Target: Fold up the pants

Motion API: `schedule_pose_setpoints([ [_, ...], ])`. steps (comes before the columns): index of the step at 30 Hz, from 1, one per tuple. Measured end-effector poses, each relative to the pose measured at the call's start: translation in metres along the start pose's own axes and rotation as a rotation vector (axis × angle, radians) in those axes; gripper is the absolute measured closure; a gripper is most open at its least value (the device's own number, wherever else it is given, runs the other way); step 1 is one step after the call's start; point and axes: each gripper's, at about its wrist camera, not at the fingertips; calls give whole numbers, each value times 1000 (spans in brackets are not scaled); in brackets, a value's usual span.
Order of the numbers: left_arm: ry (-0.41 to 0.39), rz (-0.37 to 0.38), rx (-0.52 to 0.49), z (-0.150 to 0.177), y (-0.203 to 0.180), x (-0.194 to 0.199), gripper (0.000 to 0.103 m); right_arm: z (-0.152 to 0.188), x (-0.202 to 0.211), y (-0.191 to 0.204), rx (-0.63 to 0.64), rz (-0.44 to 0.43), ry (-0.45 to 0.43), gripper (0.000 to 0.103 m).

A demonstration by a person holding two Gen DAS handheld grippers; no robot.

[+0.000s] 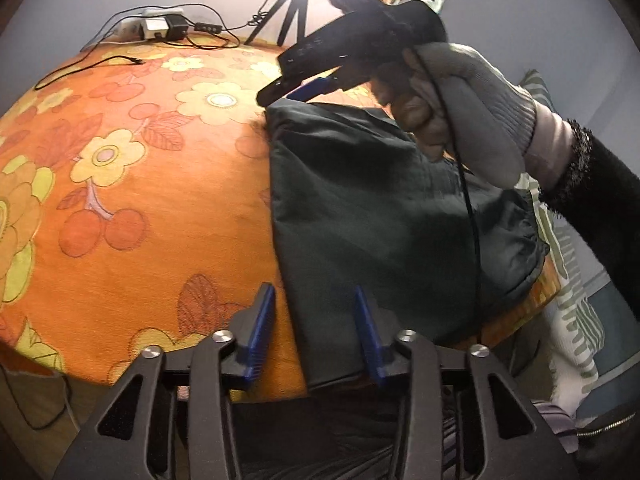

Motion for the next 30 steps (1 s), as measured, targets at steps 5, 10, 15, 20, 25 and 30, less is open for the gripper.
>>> schedule_pose_setpoints([
  [5, 6, 2, 6, 0, -2, -4, 94, 0, -4, 9, 29, 40, -2, 78],
  [10, -24, 15, 3, 3, -9, 3, 99, 3, 0, 21, 62, 82, -33, 98],
  [15, -41, 5, -22, 9, -17, 7, 99, -3, 15, 17, 2, 67, -116, 101],
  [20, -8, 12, -11, 11, -12, 5, 99, -8, 2, 14, -44, 90, -117, 101],
  [25, -2, -10, 5, 13, -2, 22, 89, -6, 44, -5, -132, 76, -200, 82],
  [30, -34, -59, 31, 7, 18, 52, 83, 23, 105, -12, -159, 62, -287, 79],
])
Point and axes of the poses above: each gripper's, at about its wrist camera, not at the fingertips, and x roughly against the way its jaws point, y to its left, z to its underside, and after that the axes turned 1 degree about -z, right-handed
